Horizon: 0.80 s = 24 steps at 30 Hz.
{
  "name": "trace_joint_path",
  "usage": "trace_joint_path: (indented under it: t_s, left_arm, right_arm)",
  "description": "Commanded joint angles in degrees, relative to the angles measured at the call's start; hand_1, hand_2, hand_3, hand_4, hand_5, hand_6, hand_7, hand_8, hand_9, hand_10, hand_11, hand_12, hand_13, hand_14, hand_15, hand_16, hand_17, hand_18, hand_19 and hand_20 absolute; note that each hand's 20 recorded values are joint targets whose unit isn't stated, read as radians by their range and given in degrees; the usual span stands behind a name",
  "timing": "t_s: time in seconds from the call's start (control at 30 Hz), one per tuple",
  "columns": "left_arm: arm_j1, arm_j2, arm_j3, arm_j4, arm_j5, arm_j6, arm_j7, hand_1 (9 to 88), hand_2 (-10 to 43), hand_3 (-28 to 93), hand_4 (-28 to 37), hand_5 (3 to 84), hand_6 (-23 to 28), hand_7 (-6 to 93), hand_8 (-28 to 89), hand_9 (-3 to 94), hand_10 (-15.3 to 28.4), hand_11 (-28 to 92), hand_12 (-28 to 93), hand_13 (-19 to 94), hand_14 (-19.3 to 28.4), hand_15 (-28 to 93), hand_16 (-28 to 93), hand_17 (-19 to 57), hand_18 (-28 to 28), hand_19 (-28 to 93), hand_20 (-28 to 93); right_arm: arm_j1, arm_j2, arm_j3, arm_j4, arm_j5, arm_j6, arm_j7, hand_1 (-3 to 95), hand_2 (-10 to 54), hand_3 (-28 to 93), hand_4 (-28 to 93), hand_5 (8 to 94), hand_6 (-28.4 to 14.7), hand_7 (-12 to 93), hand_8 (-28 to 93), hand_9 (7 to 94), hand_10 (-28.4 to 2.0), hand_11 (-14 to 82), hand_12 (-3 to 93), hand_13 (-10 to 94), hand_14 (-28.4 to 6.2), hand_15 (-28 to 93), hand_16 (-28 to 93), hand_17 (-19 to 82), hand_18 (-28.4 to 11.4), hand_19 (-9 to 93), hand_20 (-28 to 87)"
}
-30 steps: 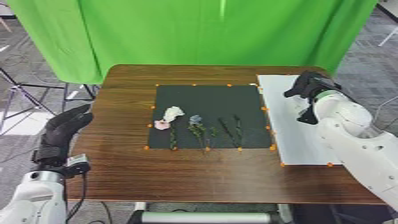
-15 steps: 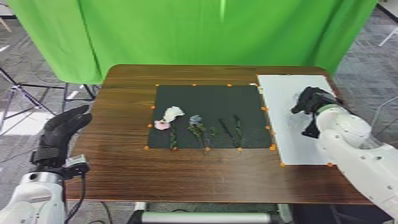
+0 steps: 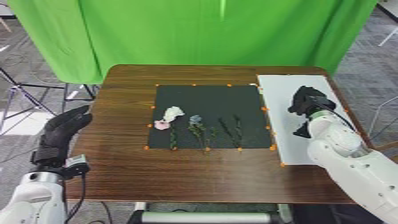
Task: Arrange flowers
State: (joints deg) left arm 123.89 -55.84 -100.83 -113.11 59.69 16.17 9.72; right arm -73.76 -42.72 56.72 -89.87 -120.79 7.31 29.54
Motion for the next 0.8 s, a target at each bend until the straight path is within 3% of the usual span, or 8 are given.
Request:
trace_joint_path:
  t_s: [0.03,0.3,0.67,0.8]
  left_arm:
    - [0.71,-0.18,-0.41,-0.6,-0.09,-0.52,-0.8,35.8,9.5,66,-16.6,44.3,2.3,16.6,-10,46.6,13.8,22,7,38,16.3,14,-3,7.2,10.7,11,13]
    - [-0.16,0.21,0.02,-0.16,-0.01,-1.23,-1.14,35.7,9.5,66,-16.6,44.3,2.3,16.6,-10,46.7,13.8,22,7,38,16.2,14,-3,7.0,10.8,11,13]
    - [-0.96,0.58,0.49,0.32,-0.01,-1.92,-1.45,35.8,9.5,66,-16.7,44.2,2.2,16.7,-9,46.7,13.8,22,7,38,16.2,14,-3,6.9,10.8,11,13]
    - [-0.3,0.53,0.25,0.0,-0.01,-1.72,-1.54,35.7,9.4,66,-16.5,44.2,2.3,16.8,-10,46.6,13.8,22,7,38,16.2,14,-3,6.9,10.8,11,13]
  right_arm:
    - [3.37,1.45,-0.53,-10.94,3.72,-2.55,-1.22,62.8,-9.5,55,-18,73.5,-0.8,31,20,90.3,-7.8,16.5,43.6,93,0.7,64,33,62,-15.6,93,59]
    - [8.05,-4.31,-9.05,-14.38,4.39,-4.83,-3.8,62.5,-9.5,56,-17,73.6,-0.9,31,20,90.8,-7.8,13.6,44.5,93,0.6,64,34,62,-15.3,93,60]
    - [9.09,-10.31,-14.3,-10.0,4.02,-7.4,-5.55,62.2,-9.5,56,-18,73.7,-0.7,31,20,91.0,-7.7,12.3,44.3,93,0.5,64,34,62,-15.2,93,60]
    - [8.67,-11.1,-14.32,-9.01,3.49,-7.71,-5.64,62.0,-9.5,56,-18,73.6,-0.6,31,20,90.9,-7.6,12.1,44.3,93,0.5,64,34,62,-15.3,93,60]
